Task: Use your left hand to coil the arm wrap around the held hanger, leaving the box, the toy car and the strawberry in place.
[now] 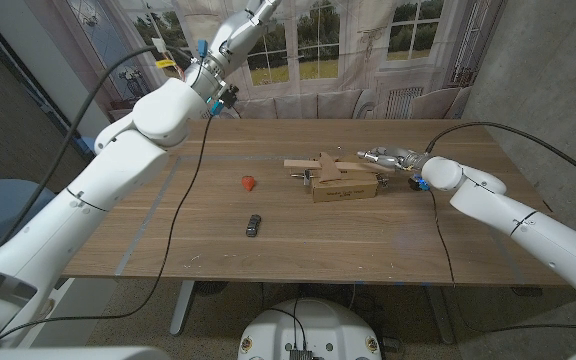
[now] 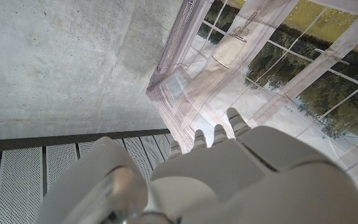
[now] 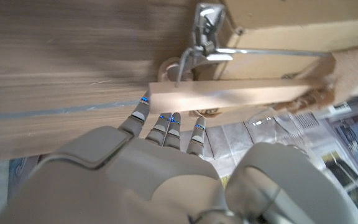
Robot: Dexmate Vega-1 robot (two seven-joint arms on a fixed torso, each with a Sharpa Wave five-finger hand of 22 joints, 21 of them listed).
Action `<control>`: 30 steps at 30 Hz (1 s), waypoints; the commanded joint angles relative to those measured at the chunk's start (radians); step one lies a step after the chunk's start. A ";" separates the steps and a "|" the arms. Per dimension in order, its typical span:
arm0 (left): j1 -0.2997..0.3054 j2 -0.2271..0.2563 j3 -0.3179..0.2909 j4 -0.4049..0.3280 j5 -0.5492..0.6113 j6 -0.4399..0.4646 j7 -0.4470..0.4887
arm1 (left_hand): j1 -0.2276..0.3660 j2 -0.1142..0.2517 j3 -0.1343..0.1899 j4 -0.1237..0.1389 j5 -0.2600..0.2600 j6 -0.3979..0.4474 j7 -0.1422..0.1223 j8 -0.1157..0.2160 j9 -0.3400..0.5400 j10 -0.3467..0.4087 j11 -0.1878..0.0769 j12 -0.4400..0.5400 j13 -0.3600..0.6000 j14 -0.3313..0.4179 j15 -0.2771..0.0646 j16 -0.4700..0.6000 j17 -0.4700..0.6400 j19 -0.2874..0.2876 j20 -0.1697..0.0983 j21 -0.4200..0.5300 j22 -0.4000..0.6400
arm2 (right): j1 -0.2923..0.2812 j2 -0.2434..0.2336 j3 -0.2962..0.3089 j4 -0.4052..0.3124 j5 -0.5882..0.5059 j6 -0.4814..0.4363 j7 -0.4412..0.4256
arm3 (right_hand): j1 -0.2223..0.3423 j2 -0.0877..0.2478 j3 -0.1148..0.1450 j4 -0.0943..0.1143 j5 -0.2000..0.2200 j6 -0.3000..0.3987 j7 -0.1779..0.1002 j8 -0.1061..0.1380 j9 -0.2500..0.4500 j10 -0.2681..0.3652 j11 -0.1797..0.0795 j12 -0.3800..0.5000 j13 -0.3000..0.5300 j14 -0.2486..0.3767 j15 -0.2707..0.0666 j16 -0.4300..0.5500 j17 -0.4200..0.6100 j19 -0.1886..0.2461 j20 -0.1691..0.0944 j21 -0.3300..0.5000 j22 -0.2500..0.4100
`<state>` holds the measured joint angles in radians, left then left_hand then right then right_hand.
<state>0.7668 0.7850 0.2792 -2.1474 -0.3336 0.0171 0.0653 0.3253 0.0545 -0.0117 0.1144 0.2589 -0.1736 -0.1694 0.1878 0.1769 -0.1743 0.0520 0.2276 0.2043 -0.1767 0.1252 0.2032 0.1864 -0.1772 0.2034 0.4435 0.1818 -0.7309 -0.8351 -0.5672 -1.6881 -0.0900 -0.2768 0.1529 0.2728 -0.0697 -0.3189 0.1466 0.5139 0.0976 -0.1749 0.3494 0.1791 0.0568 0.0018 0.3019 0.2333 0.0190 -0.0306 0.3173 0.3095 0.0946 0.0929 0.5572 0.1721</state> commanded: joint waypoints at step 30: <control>0.160 0.038 -0.037 -0.029 -0.137 -0.017 -0.015 | -0.002 0.008 -0.011 -0.002 0.012 -0.139 -0.013 0.005 0.000 -0.156 0.005 0.002 -0.002 -0.166 -0.009 0.000 -0.001 -0.262 0.005 0.001 0.003 | -0.200 0.208 0.294 0.204 0.436 0.733 -0.375 | 0.057 0.088 0.033 -0.020 -0.027 0.086 0.044 -0.022 0.002 0.070 0.006 -0.018 -0.035 0.034 -0.012 -0.033 -0.074 0.060 -0.068 -0.031 -0.001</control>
<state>0.8763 0.8114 0.2448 -2.1584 -0.4371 -0.0039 0.0497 0.3253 0.0545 -0.0158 0.1103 0.2637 -0.1736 -0.1694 0.1877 0.1769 -0.1743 0.0519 0.2276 0.1997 -0.1710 0.1197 0.2034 0.1865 -0.1771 0.2034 0.4439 0.1819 -0.8807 -0.6759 -0.3525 -1.5106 0.2601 0.3047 -0.1574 0.3216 0.0151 -0.2892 0.1265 0.4887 0.1686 -0.1301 0.3316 0.1794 0.1151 0.0086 0.2845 0.1997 0.0430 -0.0360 0.2882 0.2374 0.1483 0.0286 0.5287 0.1707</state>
